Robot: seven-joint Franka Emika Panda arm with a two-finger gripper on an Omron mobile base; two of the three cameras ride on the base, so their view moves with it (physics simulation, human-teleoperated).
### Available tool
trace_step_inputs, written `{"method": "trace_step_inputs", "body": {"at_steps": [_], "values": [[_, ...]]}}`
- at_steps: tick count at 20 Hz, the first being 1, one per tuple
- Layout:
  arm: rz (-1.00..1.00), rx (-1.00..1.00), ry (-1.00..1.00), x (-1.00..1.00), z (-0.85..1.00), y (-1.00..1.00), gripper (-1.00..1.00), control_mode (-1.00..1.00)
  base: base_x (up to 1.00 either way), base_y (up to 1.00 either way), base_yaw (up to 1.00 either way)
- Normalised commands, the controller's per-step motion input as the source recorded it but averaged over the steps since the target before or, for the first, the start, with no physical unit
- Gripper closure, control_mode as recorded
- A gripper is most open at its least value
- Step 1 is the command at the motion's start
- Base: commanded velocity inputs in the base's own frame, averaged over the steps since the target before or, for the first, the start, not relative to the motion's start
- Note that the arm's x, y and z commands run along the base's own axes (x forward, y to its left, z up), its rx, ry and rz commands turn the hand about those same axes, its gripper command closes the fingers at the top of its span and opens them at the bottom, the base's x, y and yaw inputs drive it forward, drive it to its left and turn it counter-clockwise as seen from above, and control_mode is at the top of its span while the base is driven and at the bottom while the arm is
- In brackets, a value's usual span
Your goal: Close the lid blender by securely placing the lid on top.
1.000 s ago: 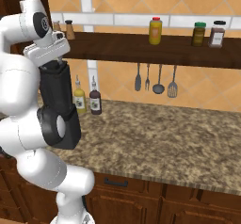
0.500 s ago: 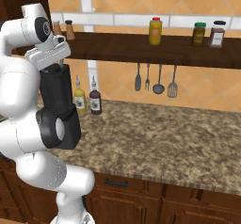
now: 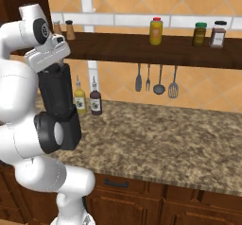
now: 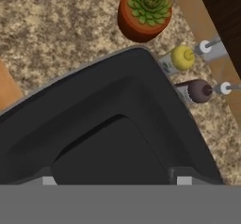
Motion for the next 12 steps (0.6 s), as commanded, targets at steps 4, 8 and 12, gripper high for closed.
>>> {"method": "trace_step_inputs", "body": {"at_steps": [4, 8, 12], "values": [[0.00, 0.00, -0.10, 0.00, 0.00, 0.00, -1.00, -1.00, 0.00, 0.00, 0.00], [0.00, 0.00, -0.07, 0.00, -0.04, 0.00, -1.00, -1.00, 0.00, 0.00, 0.00], [0.00, 0.00, 0.02, 0.00, -0.34, 0.01, -1.00, -1.00, 0.00, 0.00, 0.00]]}}
